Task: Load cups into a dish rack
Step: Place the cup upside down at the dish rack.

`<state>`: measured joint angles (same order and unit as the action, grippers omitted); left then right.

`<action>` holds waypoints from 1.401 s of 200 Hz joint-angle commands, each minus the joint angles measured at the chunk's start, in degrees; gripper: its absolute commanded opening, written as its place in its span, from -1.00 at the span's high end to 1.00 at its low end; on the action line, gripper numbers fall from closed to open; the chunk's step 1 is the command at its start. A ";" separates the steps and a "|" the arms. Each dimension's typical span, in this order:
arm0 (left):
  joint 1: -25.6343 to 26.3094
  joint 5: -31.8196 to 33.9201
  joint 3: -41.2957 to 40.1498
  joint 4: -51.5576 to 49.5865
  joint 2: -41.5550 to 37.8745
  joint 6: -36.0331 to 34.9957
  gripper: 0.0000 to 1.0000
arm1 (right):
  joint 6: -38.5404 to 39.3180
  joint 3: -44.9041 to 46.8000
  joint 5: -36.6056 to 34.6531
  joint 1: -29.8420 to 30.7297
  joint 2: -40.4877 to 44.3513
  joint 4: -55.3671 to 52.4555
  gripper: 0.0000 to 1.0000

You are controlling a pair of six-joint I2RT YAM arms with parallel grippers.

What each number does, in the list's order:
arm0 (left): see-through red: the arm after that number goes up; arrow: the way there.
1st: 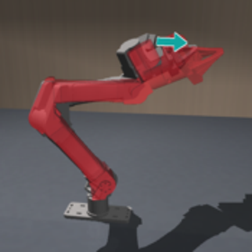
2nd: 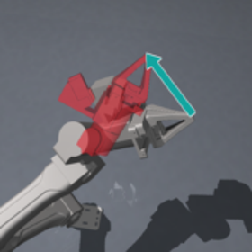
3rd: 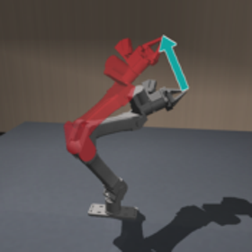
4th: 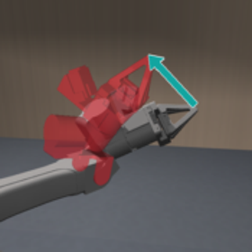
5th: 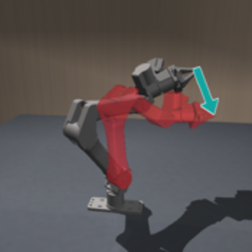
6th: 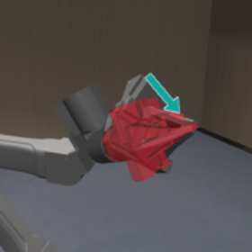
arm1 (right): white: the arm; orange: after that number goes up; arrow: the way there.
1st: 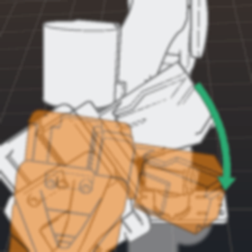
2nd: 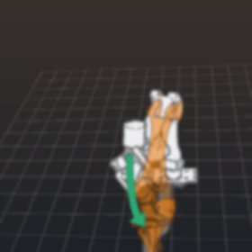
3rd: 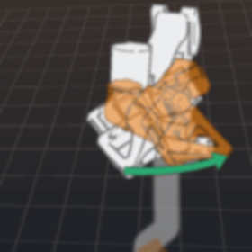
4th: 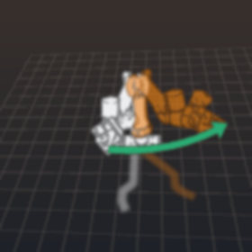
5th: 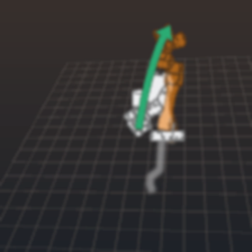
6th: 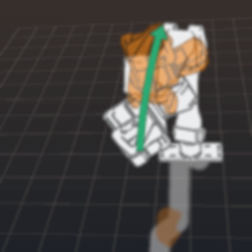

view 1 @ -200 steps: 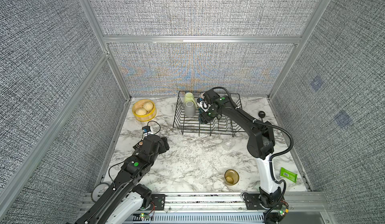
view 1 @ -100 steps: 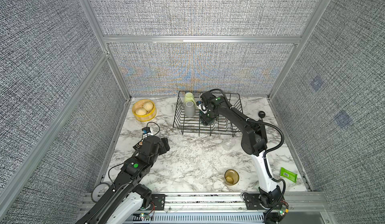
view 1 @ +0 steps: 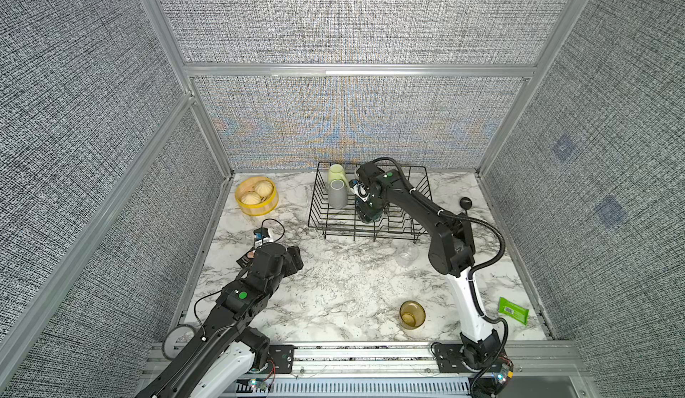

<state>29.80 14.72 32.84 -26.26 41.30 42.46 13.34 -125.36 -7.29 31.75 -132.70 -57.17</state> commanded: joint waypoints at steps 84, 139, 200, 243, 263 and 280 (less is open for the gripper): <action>-0.08 -3.44 -1.72 1.83 -0.93 0.25 -0.56 | -2.10 -0.30 6.28 -0.90 0.77 0.10 -0.89; -0.07 -3.82 -1.99 1.14 -2.88 0.27 -0.56 | -3.96 5.10 7.81 -0.99 3.85 5.22 -0.81; -0.08 -4.16 -1.95 0.05 -3.68 0.35 -0.56 | -12.14 18.24 5.68 -1.51 8.82 24.82 -0.90; -0.06 -4.26 -2.57 0.30 -4.71 0.26 -0.56 | -19.27 19.29 1.49 -2.39 8.44 26.00 -0.77; -0.09 -3.70 -2.46 -0.82 -5.47 0.51 -0.56 | -20.49 21.52 -1.03 -2.48 9.66 28.48 -0.74; -0.05 -3.78 -4.14 1.21 -5.88 0.87 -0.56 | -20.70 22.51 -1.64 -2.48 10.50 28.99 -0.72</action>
<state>29.80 10.55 29.91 -25.80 35.81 42.59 -4.80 -103.77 -4.78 29.28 -123.37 -31.07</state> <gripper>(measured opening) 0.782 0.861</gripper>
